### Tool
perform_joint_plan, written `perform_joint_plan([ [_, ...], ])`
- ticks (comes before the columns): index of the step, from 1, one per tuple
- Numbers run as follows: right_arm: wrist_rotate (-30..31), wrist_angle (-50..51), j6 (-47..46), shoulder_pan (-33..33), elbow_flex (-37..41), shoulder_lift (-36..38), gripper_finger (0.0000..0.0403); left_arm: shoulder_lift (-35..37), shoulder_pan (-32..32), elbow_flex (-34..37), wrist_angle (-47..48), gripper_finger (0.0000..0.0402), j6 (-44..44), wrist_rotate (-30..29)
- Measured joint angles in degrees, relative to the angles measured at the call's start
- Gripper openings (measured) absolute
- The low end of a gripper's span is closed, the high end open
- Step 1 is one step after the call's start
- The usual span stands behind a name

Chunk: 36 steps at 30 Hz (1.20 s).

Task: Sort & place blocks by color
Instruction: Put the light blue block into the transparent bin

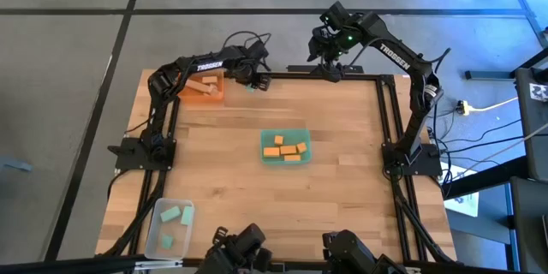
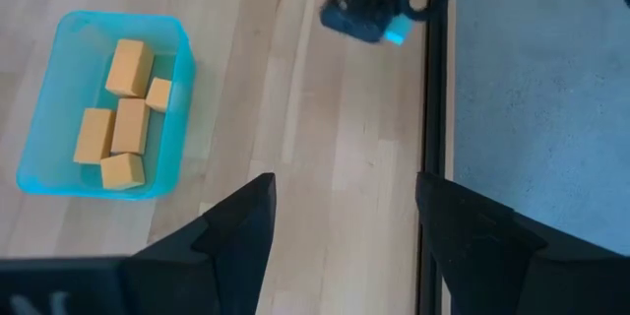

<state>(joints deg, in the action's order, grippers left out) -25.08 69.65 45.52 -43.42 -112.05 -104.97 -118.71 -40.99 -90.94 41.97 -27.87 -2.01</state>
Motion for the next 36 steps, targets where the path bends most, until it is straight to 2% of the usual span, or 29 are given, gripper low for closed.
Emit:
perform_joint_plan([
  [8,0.0,-6.0,0.1,0.1,0.0,0.0,0.0245,6.0,2.6,-6.1,13.8,0.0122,14.9,0.4],
  [15,-0.2,-8.5,0.0,0.6,0.0,0.0,0.0245,12.3,7.1,-6.9,26.2,0.0122,19.5,-0.3],
  [19,-3.5,-8.4,0.2,0.9,0.0,0.0,0.0245,15.6,10.3,-6.9,32.4,0.0122,19.5,-0.6],
  [28,-18.9,-3.1,4.3,1.4,0.0,0.0,0.0245,23.0,18.6,-6.9,48.1,0.0122,13.7,-1.7],
  [36,-19.7,7.0,13.7,5.2,0.0,0.0,0.0245,31.3,27.5,-2.3,48.0,0.0121,1.0,1.5],
])
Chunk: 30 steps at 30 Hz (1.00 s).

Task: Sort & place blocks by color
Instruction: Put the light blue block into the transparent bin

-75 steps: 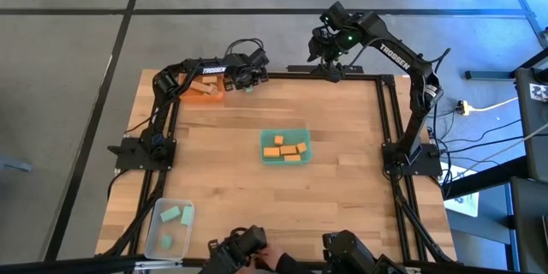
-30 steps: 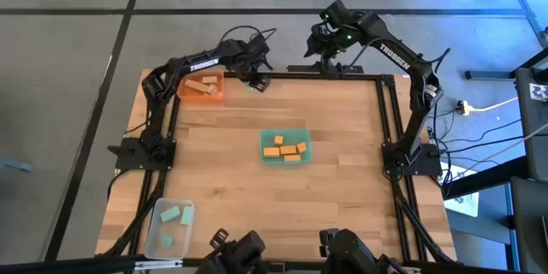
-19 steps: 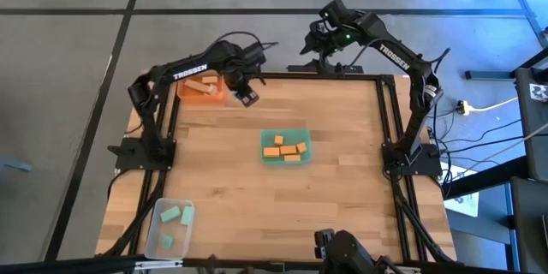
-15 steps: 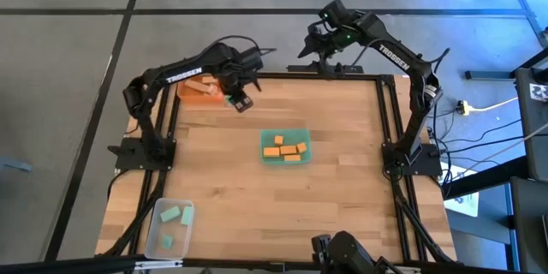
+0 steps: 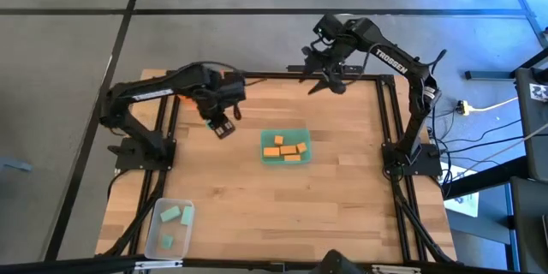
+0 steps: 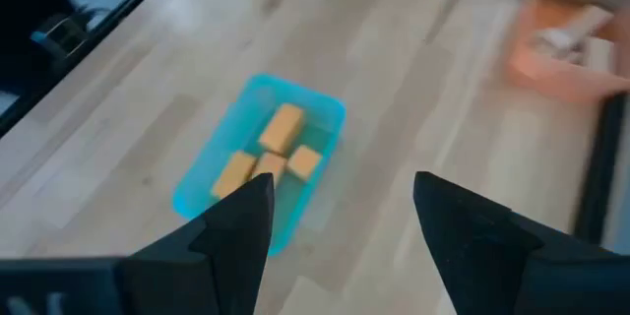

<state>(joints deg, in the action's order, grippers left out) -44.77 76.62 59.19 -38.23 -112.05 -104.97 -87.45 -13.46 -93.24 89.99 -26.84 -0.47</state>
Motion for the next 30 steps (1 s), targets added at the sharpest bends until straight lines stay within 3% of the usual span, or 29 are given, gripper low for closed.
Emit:
perform_joint_plan([
  [10,0.0,3.2,4.2,8.5,0.0,0.0,0.0245,8.5,14.7,11.5,-0.1,0.0121,-19.3,4.5],
  [18,0.1,3.4,4.3,15.2,0.0,0.0,0.0245,11.6,31.1,20.2,-0.3,0.0121,-45.7,16.8],
  [23,0.1,3.4,5.7,18.0,0.0,0.0,0.0245,11.9,41.6,22.0,-2.0,0.0121,-58.9,25.3],
  [30,0.1,3.4,7.3,19.6,0.0,0.0,0.0245,12.0,53.6,26.6,-20.6,0.0121,-77.7,23.4],
])
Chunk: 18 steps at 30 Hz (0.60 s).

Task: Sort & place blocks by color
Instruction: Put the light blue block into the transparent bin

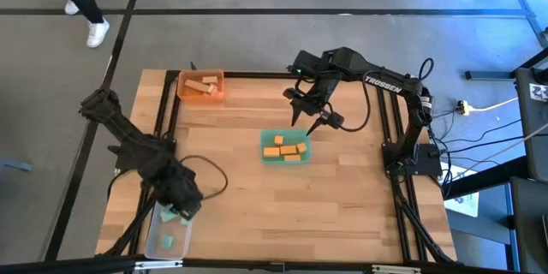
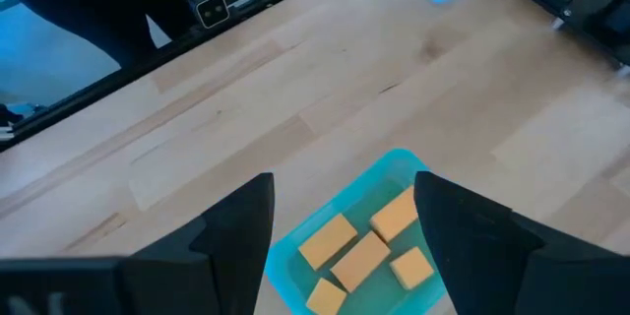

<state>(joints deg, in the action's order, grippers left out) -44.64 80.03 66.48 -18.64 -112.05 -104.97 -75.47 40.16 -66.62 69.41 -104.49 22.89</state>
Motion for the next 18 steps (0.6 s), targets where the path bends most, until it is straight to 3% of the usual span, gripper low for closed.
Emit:
perform_joint_plan([
  [9,0.0,0.0,0.0,0.1,0.0,0.0,0.0245,-3.1,7.6,9.3,-16.7,0.0121,-12.3,-6.7],
  [18,0.0,0.0,0.0,0.1,0.0,0.0,0.0245,-4.0,8.3,14.9,-18.6,0.0129,-12.5,-6.9],
])
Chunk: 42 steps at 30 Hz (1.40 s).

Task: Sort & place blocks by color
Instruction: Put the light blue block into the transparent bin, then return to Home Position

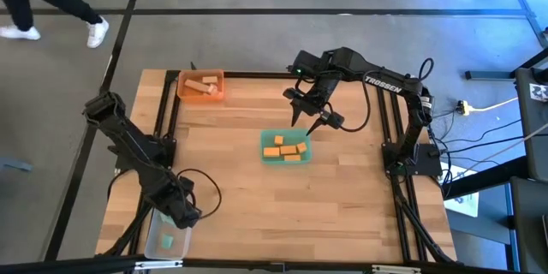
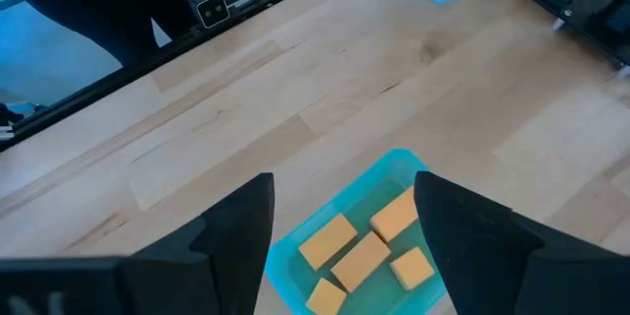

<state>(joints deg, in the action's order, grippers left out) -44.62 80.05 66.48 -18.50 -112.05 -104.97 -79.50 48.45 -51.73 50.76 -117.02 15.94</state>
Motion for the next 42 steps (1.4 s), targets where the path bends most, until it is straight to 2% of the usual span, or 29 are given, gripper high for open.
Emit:
perform_joint_plan([
  [20,0.0,0.0,-0.2,0.0,0.0,0.0,0.0245,0.0,0.0,0.8,-0.6,0.0145,-4.8,0.0],
  [26,0.0,0.0,-0.2,0.0,0.0,0.0,0.0245,0.0,0.0,0.8,-0.5,0.0139,-7.4,1.4],
  [30,0.0,0.0,-0.2,0.0,0.0,0.0,0.0245,0.0,-0.1,0.8,-0.5,0.0132,-7.4,0.3],
  [38,0.0,0.0,-0.2,0.0,0.0,0.0,0.0245,0.0,0.0,0.8,0.0,0.0161,-7.3,0.1],
  [42,0.0,0.0,-0.2,0.0,0.0,0.0,0.0245,0.0,0.0,0.8,0.0,0.0163,-7.3,0.0],
])
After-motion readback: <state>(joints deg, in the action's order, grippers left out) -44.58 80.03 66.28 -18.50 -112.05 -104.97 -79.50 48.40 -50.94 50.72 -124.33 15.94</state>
